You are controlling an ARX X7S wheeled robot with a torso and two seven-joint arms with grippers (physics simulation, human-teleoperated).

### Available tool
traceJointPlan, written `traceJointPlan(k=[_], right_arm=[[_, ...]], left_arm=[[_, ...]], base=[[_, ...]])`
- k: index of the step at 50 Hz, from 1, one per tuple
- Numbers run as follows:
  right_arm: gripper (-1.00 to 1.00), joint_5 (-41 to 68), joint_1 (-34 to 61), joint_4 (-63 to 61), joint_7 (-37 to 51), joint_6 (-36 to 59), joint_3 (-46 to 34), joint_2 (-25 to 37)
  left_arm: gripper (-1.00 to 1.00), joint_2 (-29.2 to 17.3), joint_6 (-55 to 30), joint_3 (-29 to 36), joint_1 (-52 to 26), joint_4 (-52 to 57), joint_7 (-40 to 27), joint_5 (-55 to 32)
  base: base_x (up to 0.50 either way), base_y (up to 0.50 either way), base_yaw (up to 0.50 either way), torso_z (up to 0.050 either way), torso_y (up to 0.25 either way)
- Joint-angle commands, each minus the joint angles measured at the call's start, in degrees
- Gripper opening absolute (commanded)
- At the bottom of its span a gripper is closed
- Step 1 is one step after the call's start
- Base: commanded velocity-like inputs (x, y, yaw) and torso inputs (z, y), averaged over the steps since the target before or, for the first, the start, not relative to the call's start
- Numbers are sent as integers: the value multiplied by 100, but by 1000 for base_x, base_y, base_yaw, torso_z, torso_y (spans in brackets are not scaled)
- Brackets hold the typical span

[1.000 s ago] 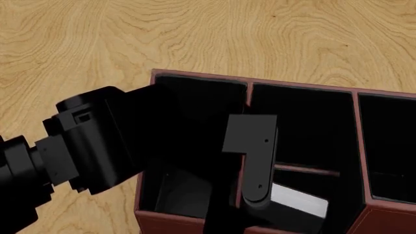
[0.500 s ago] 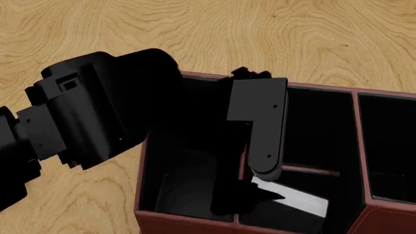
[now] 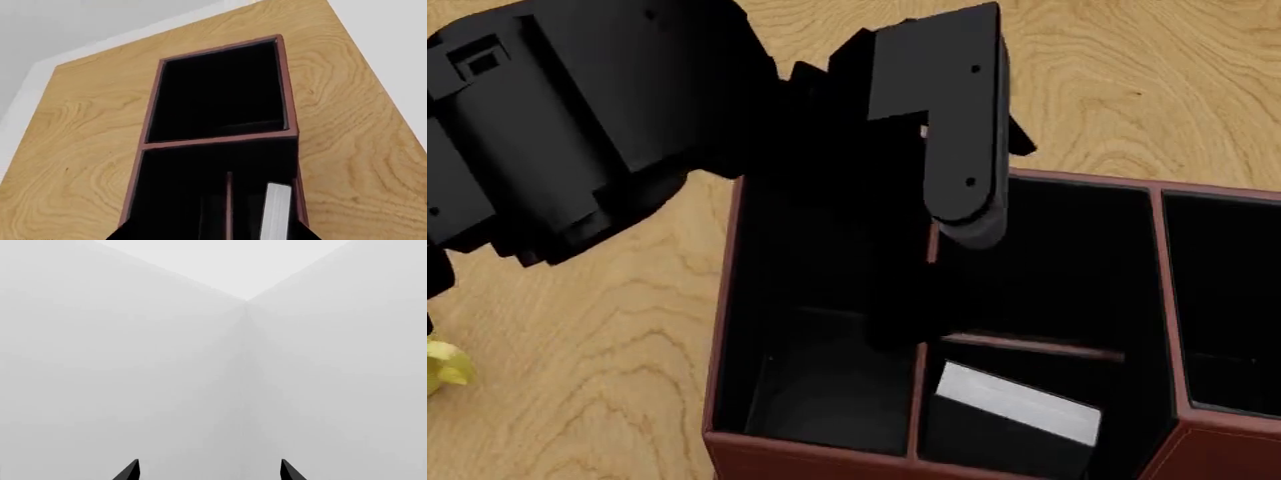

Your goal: Pick up the book and place it in the back compartment of the caddy.

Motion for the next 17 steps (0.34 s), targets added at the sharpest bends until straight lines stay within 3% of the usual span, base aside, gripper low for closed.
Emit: traceJointPlan(k=[1, 17], right_arm=[[100, -47, -21, -10, -29, -16, -24, -30], [100, -196, 138, -12, 116, -203, -581, 48]], left_arm=[[100, -201, 55, -265, -237, -133, -38, -199], [100, -825, -39, -487, -327, 110, -301, -355]], base=[[0, 0, 0, 0, 0], [0, 0, 0, 0, 0]])
